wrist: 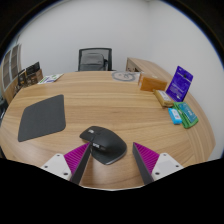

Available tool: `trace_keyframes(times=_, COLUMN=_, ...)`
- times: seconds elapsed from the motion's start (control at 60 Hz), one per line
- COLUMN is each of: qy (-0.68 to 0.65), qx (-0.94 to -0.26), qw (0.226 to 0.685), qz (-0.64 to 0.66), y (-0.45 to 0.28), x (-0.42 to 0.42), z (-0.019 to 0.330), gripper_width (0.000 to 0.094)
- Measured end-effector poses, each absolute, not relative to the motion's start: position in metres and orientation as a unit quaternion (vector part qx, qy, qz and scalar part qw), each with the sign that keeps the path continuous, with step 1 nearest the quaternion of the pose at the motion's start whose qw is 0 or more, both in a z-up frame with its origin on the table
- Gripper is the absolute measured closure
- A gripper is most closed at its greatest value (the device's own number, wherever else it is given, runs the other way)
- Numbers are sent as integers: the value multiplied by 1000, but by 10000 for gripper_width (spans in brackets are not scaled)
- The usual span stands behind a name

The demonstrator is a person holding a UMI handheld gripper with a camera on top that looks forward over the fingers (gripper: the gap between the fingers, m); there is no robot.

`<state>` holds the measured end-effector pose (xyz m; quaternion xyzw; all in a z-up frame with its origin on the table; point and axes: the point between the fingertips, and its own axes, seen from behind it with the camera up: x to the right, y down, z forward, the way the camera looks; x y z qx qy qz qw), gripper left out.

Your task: Arrange mouse

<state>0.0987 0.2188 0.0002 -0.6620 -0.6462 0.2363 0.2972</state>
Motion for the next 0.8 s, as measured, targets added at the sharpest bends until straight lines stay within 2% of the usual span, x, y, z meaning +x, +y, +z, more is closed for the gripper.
trace_keyframes(times=0.383, qy=-639, qx=-666, qw=299, qz=244, y=222, x=41, z=-7, gripper_width=76)
trace_keyframes(times=0.583, qy=-625, qx=-685, qw=280, qz=248, y=220, x=27, z=-19, gripper_width=88)
trace_keyframes(times=0.65, qy=-620, qx=-689, qw=277, qz=254, y=216, x=24, z=-20, gripper_width=192)
trace_keyframes(times=0.683, qy=-620, qx=-689, qw=277, qz=254, y=215, x=23, z=-20, gripper_width=315)
trace_keyframes(times=0.8, qy=-613, qx=-696, qw=284, qz=242, y=218, x=22, z=-21, gripper_width=426)
